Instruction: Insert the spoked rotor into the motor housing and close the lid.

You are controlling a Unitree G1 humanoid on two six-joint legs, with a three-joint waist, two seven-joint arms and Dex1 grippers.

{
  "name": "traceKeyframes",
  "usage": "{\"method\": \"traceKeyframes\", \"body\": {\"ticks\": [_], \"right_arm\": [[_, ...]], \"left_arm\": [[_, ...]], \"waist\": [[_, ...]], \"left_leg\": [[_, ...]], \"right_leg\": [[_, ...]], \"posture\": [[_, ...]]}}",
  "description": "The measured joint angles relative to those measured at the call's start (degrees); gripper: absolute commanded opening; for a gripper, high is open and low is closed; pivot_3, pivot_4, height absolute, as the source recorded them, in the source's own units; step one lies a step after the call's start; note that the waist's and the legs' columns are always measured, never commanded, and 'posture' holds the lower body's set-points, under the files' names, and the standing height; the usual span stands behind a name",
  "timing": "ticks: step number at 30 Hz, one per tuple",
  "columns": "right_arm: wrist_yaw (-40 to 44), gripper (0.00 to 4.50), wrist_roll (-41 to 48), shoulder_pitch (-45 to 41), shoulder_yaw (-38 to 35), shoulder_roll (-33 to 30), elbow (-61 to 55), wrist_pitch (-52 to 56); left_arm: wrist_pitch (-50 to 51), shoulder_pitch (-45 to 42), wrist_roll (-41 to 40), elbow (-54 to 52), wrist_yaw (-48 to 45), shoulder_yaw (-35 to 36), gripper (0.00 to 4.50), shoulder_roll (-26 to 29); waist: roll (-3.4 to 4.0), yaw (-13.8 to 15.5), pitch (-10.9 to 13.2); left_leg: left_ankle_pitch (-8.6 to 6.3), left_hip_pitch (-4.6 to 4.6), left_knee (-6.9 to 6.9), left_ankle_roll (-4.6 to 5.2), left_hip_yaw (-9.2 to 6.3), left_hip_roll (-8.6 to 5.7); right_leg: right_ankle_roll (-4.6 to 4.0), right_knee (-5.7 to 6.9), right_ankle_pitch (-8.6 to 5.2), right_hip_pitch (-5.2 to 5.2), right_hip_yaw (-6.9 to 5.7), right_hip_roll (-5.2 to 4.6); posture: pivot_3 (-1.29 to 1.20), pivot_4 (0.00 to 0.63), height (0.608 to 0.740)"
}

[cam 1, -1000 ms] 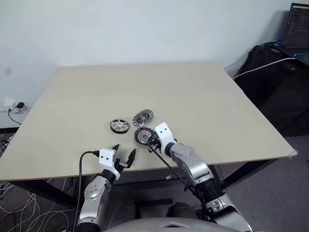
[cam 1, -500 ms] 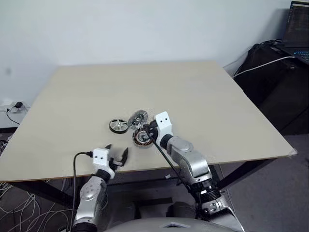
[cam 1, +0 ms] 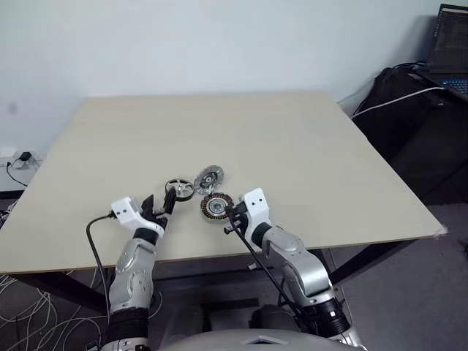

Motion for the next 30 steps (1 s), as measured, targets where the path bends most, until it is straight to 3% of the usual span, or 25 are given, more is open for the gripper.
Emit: {"method": "traceKeyframes", "body": {"ticks": [16, 30], "right_arm": [[-2.2, 0.02, 1.0, 0.6, -1.4, 0.0, -1.5, 0.7], [-2.6, 0.02, 1.2, 0.7, -1.5, 0.3, -1.5, 0.8]], "left_arm": [[8.2, -2.8, -2.1, -1.6, 12.1, 3.1, 4.50, -2.5], [14.8, -5.9, -4.5, -0.5, 15.8, 5.3, 4.50, -3.9]], "waist": [[-0.10, 0.3, 0.1], [-0.12, 0.3, 0.1]], "left_leg": [[0.06, 0.01, 0.06, -0.04, -0.01, -0.04], [0.07, 0.02, 0.09, -0.05, -0.01, -0.06]], "right_leg": [[0.01, 0.01, 0.00, 0.08, -0.02, 0.20], [0.01, 0.02, 0.00, 0.12, -0.04, 0.22]], "posture": [[0.00, 0.000, 0.740], [0.00, 0.000, 0.740]]}}
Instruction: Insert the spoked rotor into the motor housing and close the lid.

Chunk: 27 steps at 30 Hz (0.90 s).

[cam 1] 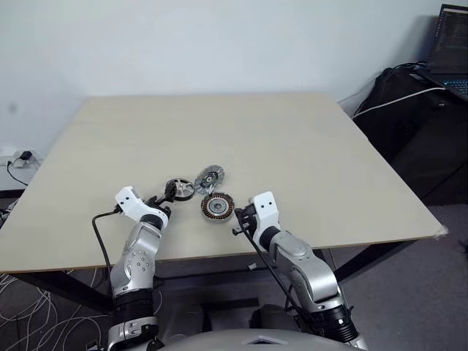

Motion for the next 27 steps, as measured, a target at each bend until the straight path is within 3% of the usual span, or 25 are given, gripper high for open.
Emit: {"method": "traceKeyframes", "body": {"ticks": [22, 27], "right_arm": [[-1.3, 0.02, 0.8, 0.1, -0.5, 0.9, 0.0, -0.1], [-1.8, 0.00, 0.8, 0.1, -0.7, 1.0, 0.0, -0.1]], "left_arm": [[5.9, -5.0, -4.8, 5.5, 6.6, 4.9, 4.50, -1.7], [7.2, -5.4, -6.8, 7.1, 6.3, 5.5, 3.19, -1.9]], "waist": [[-0.03, 0.0, 0.0], [-0.03, 0.0, 0.0]], "left_leg": [[0.00, 0.00, 0.21, -0.01, -0.02, 0.00], [0.00, 0.01, 0.22, -0.01, -0.02, 0.00]], "right_leg": [[0.04, 0.05, 0.03, 0.09, -0.01, 0.03], [0.05, 0.05, 0.04, 0.10, 0.00, 0.03]], "posture": [[0.00, 0.000, 0.740], [0.00, 0.000, 0.740]]}}
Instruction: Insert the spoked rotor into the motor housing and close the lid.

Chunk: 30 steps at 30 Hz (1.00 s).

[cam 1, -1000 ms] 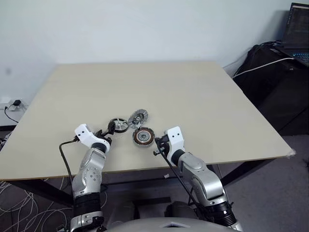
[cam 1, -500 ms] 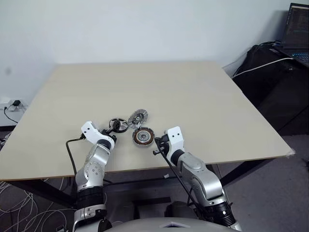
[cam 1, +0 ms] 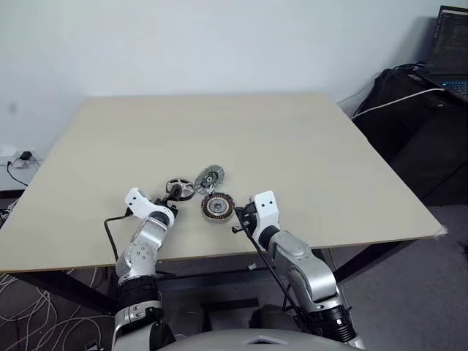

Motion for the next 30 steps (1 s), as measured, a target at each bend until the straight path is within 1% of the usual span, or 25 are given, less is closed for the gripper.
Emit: {"method": "traceKeyframes", "body": {"ticks": [8, 9, 19, 22, 25, 30], "right_arm": [[-0.1, 0.00, 0.1, 0.0, -0.1, 0.0, 0.0, 0.0], [-0.1, 0.00, 0.1, 0.0, -0.1, 0.0, 0.0, 0.0], [-0.2, 0.00, 0.1, 0.0, -0.6, -0.1, 0.0, 0.0], [-0.2, 0.00, 0.1, 0.1, -0.6, -0.1, 0.0, 0.0], [-0.2, 0.00, 0.1, 0.4, -0.7, -0.3, 0.0, 0.0], [-0.2, 0.00, 0.1, 1.1, -0.6, -0.5, 0.0, 0.0]], "left_arm": [[0.4, 0.0, -1.1, 0.5, -0.1, 0.7, 0.52, -0.1], [0.4, 0.0, -1.2, 0.5, -0.1, 0.7, 0.35, -0.1], [0.1, 0.0, -2.5, 1.0, -0.1, 1.1, 0.35, -0.2], [-1.5, 0.1, -3.7, 1.0, -0.4, 2.6, 0.35, -0.3], [-3.6, 0.9, -5.8, -0.3, -2.4, 3.9, 0.35, -0.3], [-5.2, 4.1, -10.6, -6.9, -8.8, 4.7, 0.35, 0.2]], "waist": [[0.00, 0.0, 0.0], [-0.01, 0.0, 0.0], [-0.01, 0.0, 0.0], [-0.01, 0.0, 0.0], [-0.01, 0.0, 0.0], [-0.01, 0.0, 0.0]], "left_leg": [[0.00, 0.00, 0.01, 0.00, 0.00, 0.00], [0.00, 0.00, 0.01, 0.00, 0.00, 0.00], [0.00, 0.00, 0.01, 0.00, -0.01, 0.00], [0.00, -0.01, 0.01, -0.01, 0.00, 0.01], [0.00, -0.04, 0.01, -0.01, 0.00, 0.01], [-0.01, -0.05, 0.01, -0.01, 0.01, 0.00]], "right_leg": [[0.00, 0.00, 0.00, 0.00, 0.00, -0.01], [0.00, 0.00, 0.00, 0.01, 0.00, -0.01], [-0.01, 0.01, 0.00, 0.00, 0.00, -0.01], [-0.01, 0.01, 0.00, -0.02, 0.01, -0.01], [-0.02, 0.00, 0.01, -0.05, 0.01, -0.03], [-0.02, -0.01, 0.00, -0.05, 0.03, -0.06]], "posture": [[0.00, 0.000, 0.740], [0.00, 0.000, 0.740], [0.00, 0.000, 0.740], [0.00, 0.000, 0.740], [0.00, 0.000, 0.740], [0.00, 0.000, 0.740]]}}
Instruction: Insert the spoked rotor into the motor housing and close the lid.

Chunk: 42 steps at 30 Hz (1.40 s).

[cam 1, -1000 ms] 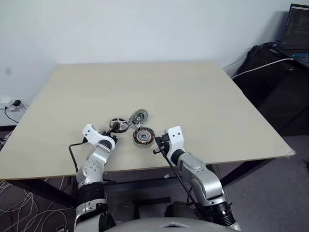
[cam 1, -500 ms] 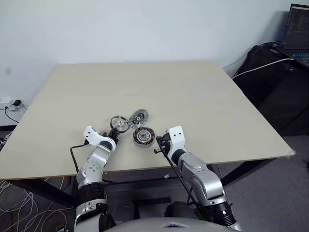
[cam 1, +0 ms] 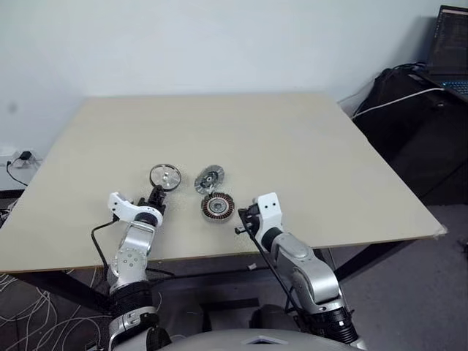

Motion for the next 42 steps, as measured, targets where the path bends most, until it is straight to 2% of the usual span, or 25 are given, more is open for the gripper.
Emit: {"method": "traceKeyframes", "body": {"ticks": [6, 12, 18, 28, 42], "right_arm": [[0.1, 0.00, 0.0, 0.0, 0.0, -0.2, 0.0, 0.1], [0.1, 0.00, 0.0, 0.0, 0.1, -0.3, 0.0, 0.2], [0.0, 0.00, 0.0, 0.0, 0.0, -0.3, -0.1, 0.3], [-0.4, 0.00, 0.0, 0.5, 0.0, -0.1, -0.3, 0.3], [-0.3, 0.00, 0.0, 0.6, 0.0, -0.1, -0.4, 0.3]], "left_arm": [[3.7, 5.5, -8.4, -7.5, -6.9, -4.4, 0.35, 0.3], [11.0, 6.7, -14.2, -10.5, -6.8, -12.5, 0.35, 0.7], [17.1, 7.8, -16.8, -10.5, -4.8, -17.9, 0.35, 1.0], [19.4, 8.9, -16.6, -9.3, 3.6, -17.3, 0.35, 1.0], [18.9, 9.2, -13.6, -3.5, 7.1, -15.2, 0.35, 1.0]], "waist": [[0.01, 0.1, 0.0], [0.02, -0.1, 0.0], [0.03, -0.1, 0.0], [0.04, 0.0, 0.0], [0.05, 0.0, 0.0]], "left_leg": [[-0.01, 0.01, 0.03, 0.01, 0.00, 0.00], [-0.01, 0.04, 0.07, 0.03, 0.00, 0.01], [0.00, 0.05, 0.08, 0.03, -0.01, 0.02], [-0.01, 0.06, 0.07, 0.03, -0.02, 0.04], [-0.01, 0.00, 0.07, 0.02, -0.02, 0.03]], "right_leg": [[0.00, 0.01, 0.00, 0.03, -0.02, -0.01], [0.02, 0.02, -0.01, 0.07, 0.00, 0.06], [0.03, 0.03, -0.02, 0.08, 0.00, 0.10], [0.03, 0.04, -0.02, 0.08, 0.01, 0.08], [0.02, 0.04, -0.01, 0.01, 0.01, 0.03]], "posture": [[0.00, 0.000, 0.740], [0.00, 0.000, 0.740], [0.00, 0.000, 0.740], [0.00, 0.000, 0.740], [0.00, 0.000, 0.740]]}}
